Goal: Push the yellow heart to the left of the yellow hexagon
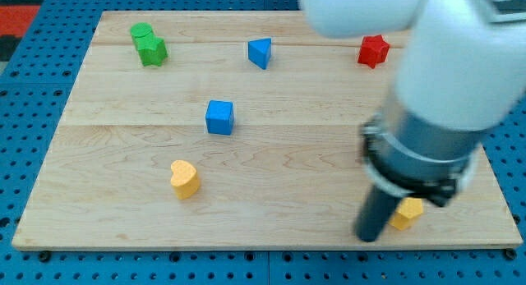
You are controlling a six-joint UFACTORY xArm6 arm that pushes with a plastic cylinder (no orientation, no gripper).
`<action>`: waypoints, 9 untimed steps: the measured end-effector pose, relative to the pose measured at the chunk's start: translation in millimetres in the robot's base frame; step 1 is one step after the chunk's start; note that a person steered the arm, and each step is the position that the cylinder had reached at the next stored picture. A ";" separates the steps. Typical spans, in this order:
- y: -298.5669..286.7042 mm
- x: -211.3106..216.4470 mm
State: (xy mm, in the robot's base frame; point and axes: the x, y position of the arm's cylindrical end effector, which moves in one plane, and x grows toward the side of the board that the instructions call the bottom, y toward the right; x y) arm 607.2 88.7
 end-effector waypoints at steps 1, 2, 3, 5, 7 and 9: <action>-85.2 7.5; -164.8 9.7; -219.2 -18.8; -180.1 -75.1; -44.4 -74.0; -17.2 -103.4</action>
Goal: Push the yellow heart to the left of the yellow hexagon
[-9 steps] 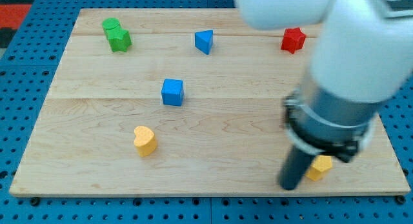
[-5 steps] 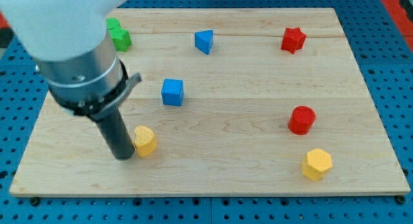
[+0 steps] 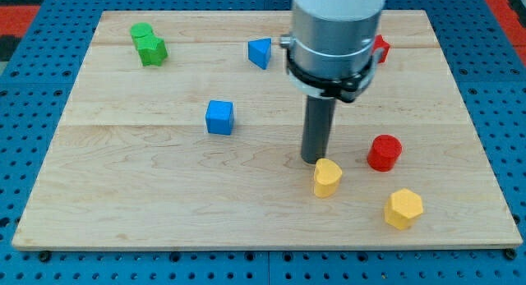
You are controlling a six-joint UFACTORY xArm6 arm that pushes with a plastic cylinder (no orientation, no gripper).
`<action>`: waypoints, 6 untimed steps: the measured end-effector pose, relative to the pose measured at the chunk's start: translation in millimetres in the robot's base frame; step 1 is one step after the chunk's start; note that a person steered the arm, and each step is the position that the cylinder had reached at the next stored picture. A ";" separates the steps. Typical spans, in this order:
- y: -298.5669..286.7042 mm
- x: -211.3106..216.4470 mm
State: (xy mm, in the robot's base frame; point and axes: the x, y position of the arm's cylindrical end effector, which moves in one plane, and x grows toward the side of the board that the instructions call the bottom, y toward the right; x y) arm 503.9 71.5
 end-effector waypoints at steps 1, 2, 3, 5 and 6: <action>15.3 19.8; 14.9 28.5; -7.8 22.4; -33.9 44.0; 12.3 45.5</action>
State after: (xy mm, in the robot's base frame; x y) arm 549.4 83.8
